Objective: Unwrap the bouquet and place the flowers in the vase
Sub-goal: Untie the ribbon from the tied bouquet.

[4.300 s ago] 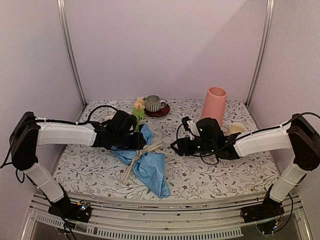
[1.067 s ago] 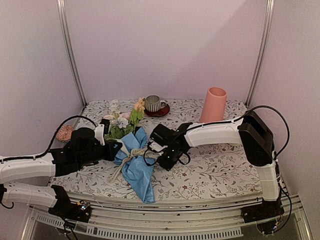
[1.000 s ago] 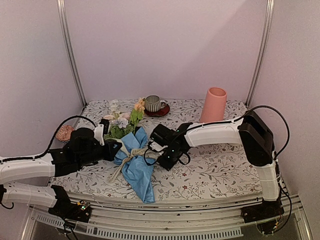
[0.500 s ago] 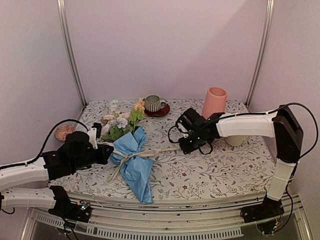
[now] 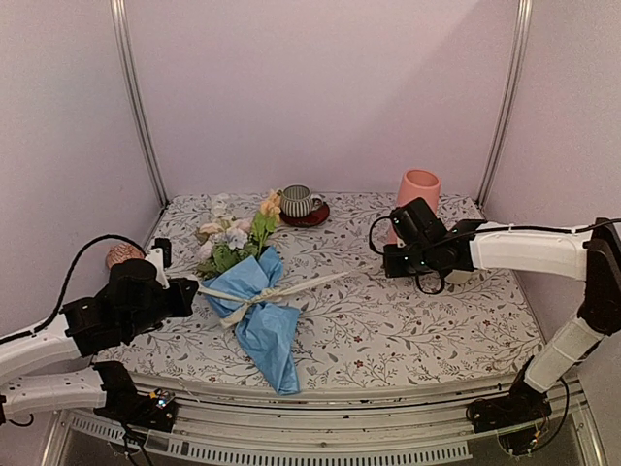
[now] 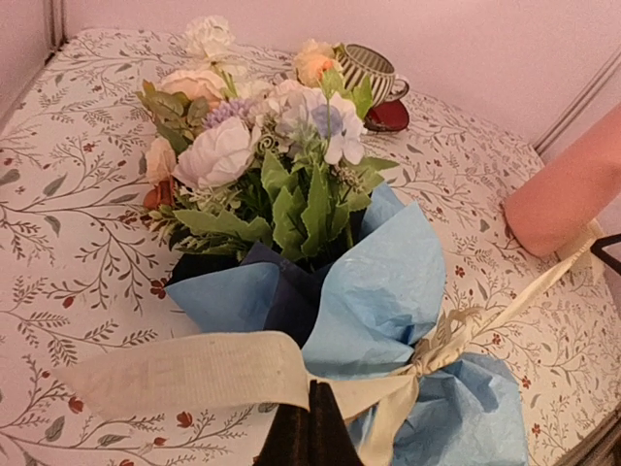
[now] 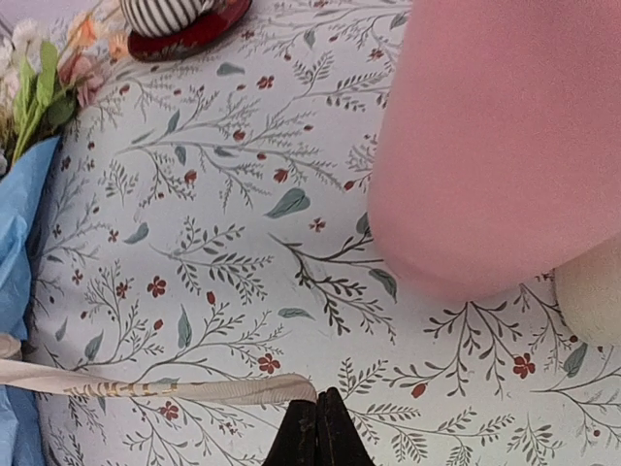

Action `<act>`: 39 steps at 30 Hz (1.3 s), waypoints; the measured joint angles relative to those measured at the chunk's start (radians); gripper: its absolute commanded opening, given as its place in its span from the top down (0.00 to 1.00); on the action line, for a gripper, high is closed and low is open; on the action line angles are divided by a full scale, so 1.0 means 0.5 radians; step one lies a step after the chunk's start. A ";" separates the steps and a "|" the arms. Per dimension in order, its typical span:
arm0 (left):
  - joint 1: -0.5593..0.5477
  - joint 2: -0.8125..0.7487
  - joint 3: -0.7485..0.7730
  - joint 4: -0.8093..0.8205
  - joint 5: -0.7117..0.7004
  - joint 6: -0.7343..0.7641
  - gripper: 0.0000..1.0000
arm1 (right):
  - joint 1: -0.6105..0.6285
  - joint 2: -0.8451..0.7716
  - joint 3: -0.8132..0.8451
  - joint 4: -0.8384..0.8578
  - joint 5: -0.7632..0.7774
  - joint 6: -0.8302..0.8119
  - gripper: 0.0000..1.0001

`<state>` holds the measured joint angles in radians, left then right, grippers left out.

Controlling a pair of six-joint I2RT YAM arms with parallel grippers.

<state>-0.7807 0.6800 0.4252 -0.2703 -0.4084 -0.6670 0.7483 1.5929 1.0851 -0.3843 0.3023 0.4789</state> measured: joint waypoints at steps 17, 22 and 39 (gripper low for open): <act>0.005 -0.249 0.212 -0.357 -0.337 -0.039 1.00 | -0.034 -0.416 -0.183 0.120 0.491 0.179 0.98; 0.005 -0.391 0.233 -0.412 -0.376 -0.047 1.00 | -0.050 -0.453 -0.231 0.127 0.576 0.290 0.98; 0.006 -0.634 0.327 -0.502 -0.530 -0.089 1.00 | -0.147 -0.651 -0.355 0.159 0.685 0.436 0.99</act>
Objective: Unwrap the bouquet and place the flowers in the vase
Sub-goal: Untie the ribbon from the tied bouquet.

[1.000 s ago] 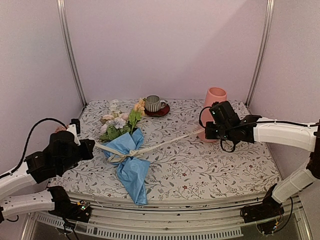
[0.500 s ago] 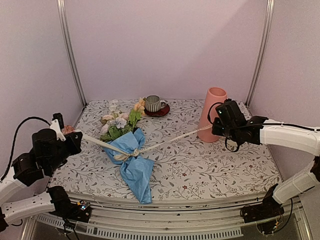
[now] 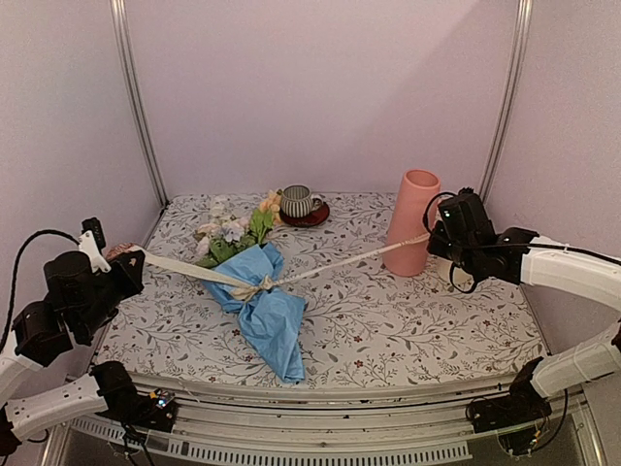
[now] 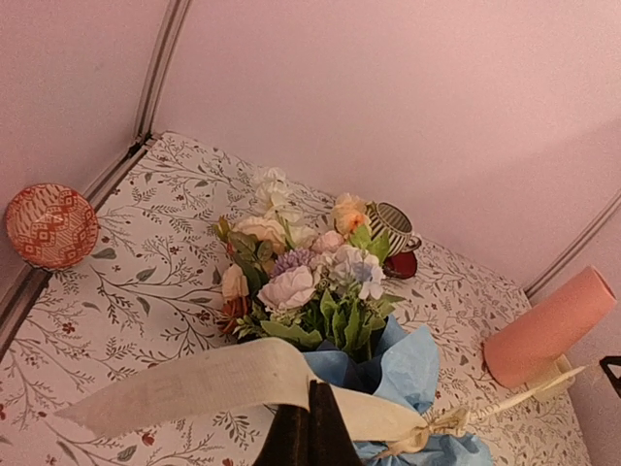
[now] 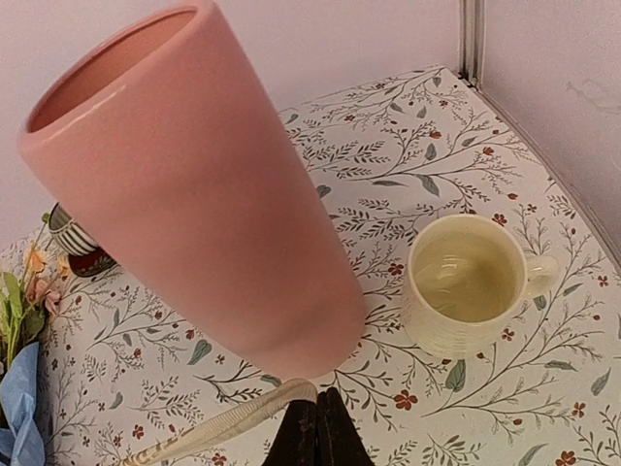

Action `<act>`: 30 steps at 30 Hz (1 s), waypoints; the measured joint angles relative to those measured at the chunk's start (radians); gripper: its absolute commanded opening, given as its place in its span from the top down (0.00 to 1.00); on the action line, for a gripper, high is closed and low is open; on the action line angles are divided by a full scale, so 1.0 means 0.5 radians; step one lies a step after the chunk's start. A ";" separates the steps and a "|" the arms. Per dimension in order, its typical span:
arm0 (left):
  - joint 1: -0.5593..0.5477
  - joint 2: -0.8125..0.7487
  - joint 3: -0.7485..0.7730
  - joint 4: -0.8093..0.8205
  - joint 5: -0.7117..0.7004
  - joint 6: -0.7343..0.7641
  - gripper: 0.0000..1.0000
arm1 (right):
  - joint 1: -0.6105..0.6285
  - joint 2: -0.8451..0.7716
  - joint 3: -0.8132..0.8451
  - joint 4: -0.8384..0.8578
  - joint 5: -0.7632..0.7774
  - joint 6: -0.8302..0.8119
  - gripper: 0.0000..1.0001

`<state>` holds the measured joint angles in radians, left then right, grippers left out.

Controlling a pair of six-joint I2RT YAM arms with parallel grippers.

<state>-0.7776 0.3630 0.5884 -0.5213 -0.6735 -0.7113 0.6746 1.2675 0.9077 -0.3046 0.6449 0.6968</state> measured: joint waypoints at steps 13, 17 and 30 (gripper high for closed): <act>0.000 0.018 0.013 -0.062 -0.079 -0.072 1.00 | -0.114 -0.040 -0.042 -0.001 0.004 0.014 0.99; 0.000 0.018 0.013 -0.090 -0.101 -0.105 1.00 | -0.182 -0.063 -0.074 -0.002 -0.027 0.054 0.99; 0.000 0.021 0.013 -0.147 -0.162 -0.156 1.00 | -0.343 -0.102 -0.169 0.019 -0.233 0.146 0.99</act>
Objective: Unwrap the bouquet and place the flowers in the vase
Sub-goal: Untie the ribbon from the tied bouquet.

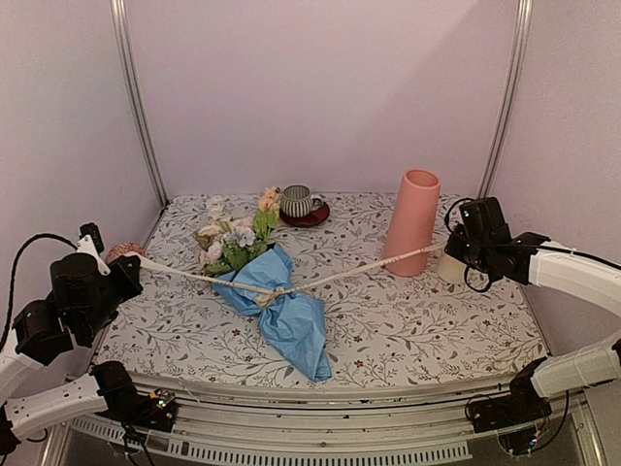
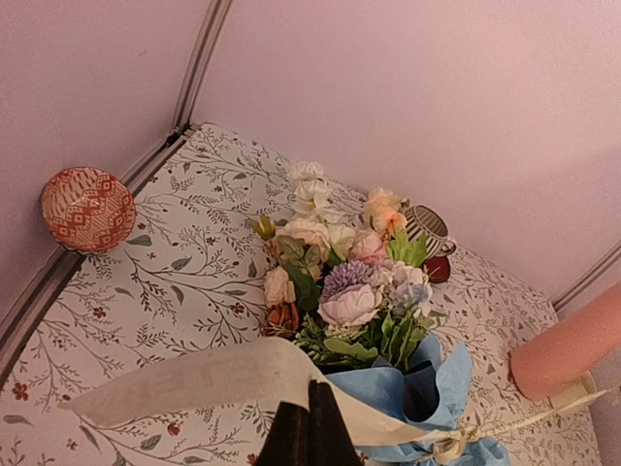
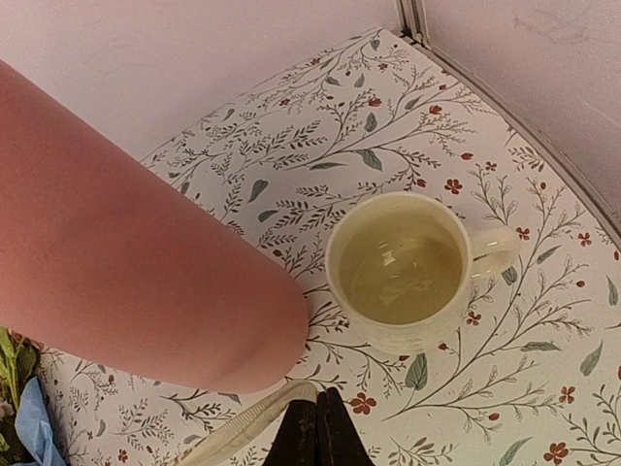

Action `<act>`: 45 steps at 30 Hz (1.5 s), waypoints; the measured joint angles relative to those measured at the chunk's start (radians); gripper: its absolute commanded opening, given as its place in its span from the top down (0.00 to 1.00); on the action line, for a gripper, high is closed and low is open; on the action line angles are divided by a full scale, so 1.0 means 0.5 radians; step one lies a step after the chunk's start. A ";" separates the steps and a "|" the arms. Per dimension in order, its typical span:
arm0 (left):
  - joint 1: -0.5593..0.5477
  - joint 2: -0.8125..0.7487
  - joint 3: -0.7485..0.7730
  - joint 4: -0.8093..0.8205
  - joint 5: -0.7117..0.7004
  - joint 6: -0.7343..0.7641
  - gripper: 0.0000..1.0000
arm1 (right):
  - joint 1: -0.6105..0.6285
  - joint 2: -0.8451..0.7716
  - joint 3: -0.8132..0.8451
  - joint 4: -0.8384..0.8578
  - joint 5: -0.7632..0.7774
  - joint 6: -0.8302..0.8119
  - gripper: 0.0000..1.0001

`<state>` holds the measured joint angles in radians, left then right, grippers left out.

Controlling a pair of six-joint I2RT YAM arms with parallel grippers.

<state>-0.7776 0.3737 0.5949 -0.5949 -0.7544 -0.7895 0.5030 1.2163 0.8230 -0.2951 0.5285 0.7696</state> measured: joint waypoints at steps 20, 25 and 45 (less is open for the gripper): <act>0.000 -0.007 0.083 -0.050 -0.130 0.021 1.00 | -0.189 -0.017 -0.150 0.035 -0.127 0.094 0.99; 0.000 -0.007 0.083 -0.059 -0.135 0.020 1.00 | -0.225 -0.090 -0.169 0.037 -0.121 0.092 0.99; 0.000 -0.043 0.083 -0.107 -0.163 -0.002 1.00 | -0.259 -0.278 -0.243 0.021 -0.051 0.128 0.99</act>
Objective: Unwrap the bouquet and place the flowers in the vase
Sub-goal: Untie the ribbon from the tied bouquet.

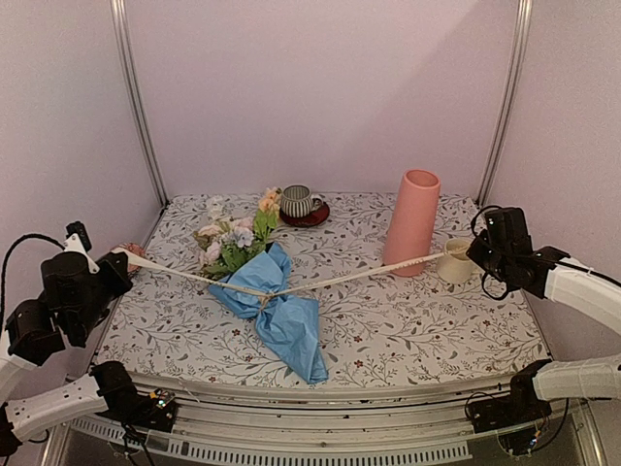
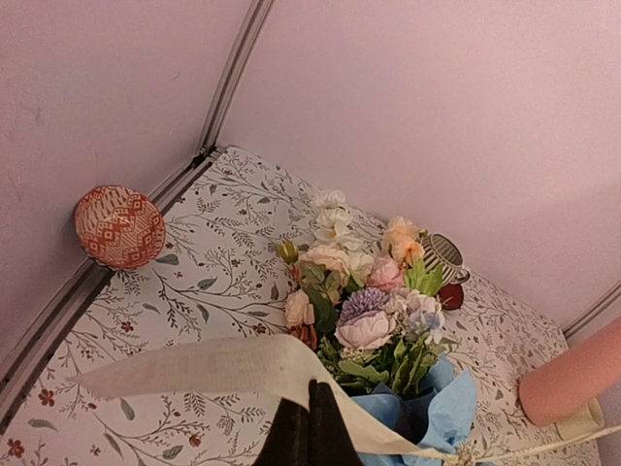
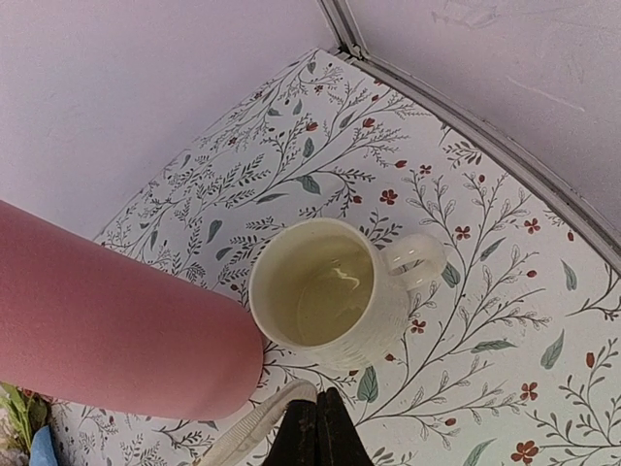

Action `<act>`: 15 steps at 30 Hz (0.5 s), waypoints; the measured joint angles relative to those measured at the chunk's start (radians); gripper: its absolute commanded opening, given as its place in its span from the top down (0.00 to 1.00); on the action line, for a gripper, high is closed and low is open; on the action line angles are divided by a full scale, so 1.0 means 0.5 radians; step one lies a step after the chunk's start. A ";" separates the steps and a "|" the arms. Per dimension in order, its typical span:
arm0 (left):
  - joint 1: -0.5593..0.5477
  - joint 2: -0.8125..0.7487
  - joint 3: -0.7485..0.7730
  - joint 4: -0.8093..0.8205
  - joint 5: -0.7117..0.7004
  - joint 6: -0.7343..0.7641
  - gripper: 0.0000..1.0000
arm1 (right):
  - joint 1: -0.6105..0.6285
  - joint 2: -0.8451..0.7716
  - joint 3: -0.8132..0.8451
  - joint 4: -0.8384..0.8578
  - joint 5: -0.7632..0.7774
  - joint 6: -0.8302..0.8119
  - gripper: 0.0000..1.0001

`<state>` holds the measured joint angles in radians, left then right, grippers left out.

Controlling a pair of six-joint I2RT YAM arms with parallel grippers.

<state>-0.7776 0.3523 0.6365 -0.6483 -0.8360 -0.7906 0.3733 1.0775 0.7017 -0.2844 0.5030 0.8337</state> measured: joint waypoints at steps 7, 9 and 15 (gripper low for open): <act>0.000 -0.085 0.000 -0.037 -0.032 -0.008 1.00 | -0.004 -0.094 -0.037 -0.002 0.045 0.046 0.99; 0.000 -0.111 0.000 -0.042 -0.039 -0.008 1.00 | -0.004 -0.111 -0.044 -0.002 0.056 0.053 0.99; 0.000 -0.188 0.000 -0.049 -0.060 -0.008 1.00 | -0.005 -0.124 -0.049 -0.002 0.078 0.069 0.99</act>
<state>-0.7776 0.2584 0.6365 -0.6727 -0.8661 -0.7944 0.3706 1.0153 0.6773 -0.2855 0.5419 0.8684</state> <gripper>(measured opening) 0.007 0.016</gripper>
